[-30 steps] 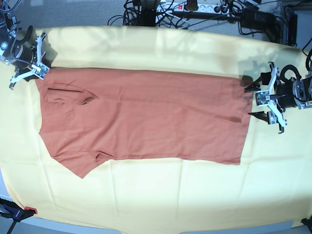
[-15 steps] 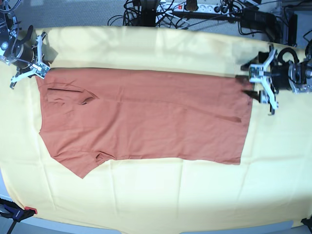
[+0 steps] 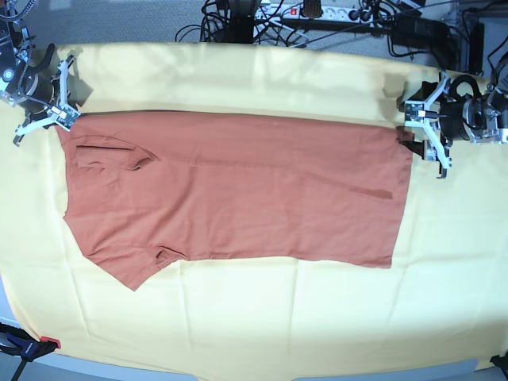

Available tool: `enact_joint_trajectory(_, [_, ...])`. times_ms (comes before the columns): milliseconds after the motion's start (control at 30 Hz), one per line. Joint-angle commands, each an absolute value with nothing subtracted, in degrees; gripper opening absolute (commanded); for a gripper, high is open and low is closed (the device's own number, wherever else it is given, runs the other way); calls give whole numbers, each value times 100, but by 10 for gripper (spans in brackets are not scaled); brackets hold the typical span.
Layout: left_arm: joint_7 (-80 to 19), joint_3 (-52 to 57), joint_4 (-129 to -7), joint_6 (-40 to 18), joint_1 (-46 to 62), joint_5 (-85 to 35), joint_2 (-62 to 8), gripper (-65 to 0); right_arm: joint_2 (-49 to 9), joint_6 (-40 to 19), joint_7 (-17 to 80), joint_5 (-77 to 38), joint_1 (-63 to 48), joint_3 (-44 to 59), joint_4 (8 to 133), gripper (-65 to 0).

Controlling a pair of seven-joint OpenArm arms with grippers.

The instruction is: Fold the T-shirt properly

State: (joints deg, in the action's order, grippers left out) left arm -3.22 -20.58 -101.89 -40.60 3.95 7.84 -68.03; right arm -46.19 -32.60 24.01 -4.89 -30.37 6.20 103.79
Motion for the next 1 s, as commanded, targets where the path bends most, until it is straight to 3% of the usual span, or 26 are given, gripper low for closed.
enact_joint_trajectory(0, [-143,-1981,-10169,-4000,298,781,-6908,-281,-4748,-3194,2379,-447,-2980,681,10414,-650])
enact_joint_trajectory(400, [21,-1981,-9780,-3487,257,1009,-6473,-281,-4748,-3192,2399,-613,-2982,681,10414,-650])
enact_joint_trajectory(833, [-1,-1981,-9773,-3500,16,910,-6458,-281,-4748,-3192,2401,-613,-2982,681,10414,-650])
enact_joint_trajectory(967, [1,-1981,-9773,-3844,16,836,-6442,-281,-4748,-3192,2401,-611,-2982,681,10414,-650])
